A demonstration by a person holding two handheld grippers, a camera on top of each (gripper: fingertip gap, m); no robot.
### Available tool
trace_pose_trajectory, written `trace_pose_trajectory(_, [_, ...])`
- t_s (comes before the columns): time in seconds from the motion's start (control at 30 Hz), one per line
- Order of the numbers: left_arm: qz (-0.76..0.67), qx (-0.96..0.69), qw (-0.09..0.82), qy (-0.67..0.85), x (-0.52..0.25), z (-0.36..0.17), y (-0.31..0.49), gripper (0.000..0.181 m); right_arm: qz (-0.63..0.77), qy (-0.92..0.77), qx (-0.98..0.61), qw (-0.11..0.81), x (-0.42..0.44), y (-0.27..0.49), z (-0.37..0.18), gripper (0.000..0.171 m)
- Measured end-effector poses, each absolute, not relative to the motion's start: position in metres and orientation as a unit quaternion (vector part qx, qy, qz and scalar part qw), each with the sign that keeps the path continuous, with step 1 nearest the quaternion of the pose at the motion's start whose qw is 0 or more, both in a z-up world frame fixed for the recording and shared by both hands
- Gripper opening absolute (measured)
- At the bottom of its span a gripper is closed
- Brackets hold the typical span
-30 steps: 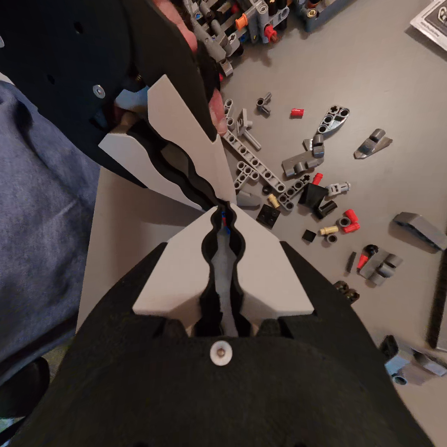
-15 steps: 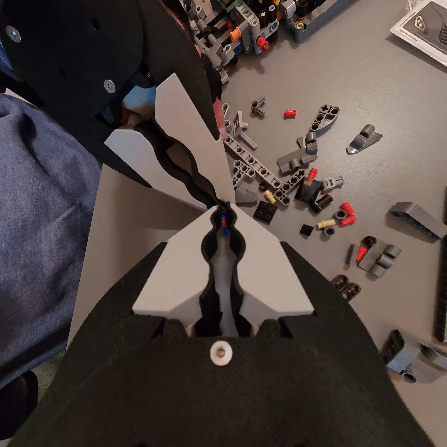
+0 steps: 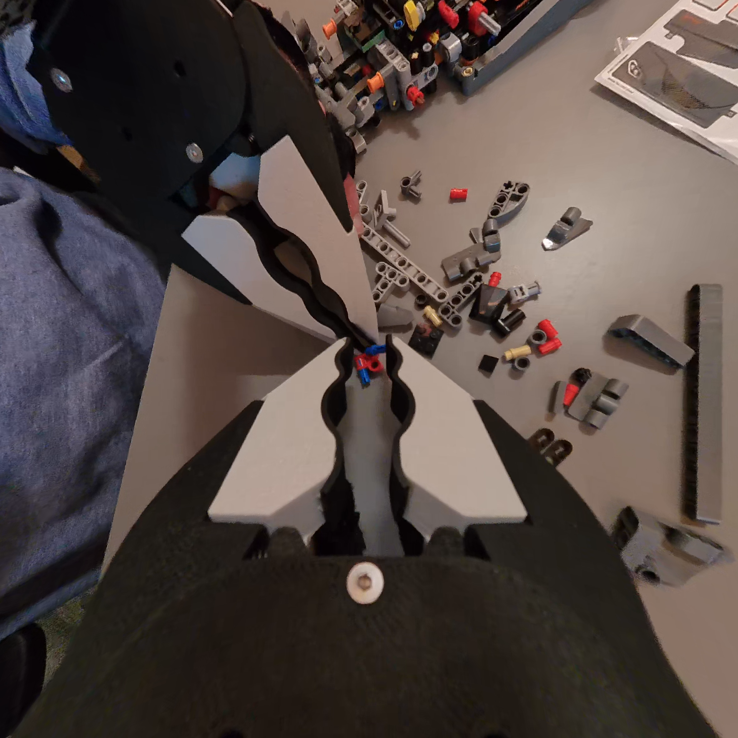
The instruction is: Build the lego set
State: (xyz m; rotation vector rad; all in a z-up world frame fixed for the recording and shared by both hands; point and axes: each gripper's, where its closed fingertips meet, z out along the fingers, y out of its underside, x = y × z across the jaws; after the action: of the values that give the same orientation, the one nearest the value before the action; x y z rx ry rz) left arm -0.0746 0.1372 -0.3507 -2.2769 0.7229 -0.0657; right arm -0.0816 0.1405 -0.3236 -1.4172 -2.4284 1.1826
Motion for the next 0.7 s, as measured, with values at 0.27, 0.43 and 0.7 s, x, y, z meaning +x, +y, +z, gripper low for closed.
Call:
trace_pose_trajectory(0.27, [-0.02,-0.887,0.361,0.288,-0.074,-0.353,0.138,0.0,0.372,-0.789,-0.487,0.045,-0.075,0.153,-0.331,0.019])
trace_pose_trajectory(0.43, [-0.017,-0.887,0.359,0.29,-0.073,-0.354,0.138,0.0,0.383,-0.779,-0.496,0.025,-0.08,0.149,-0.337,0.018])
trace_pose_trajectory(0.7, [-0.015,-0.886,0.36,0.293,-0.072,-0.354,0.139,0.0,0.388,-0.777,-0.496,0.0,-0.083,0.141,-0.343,0.006])
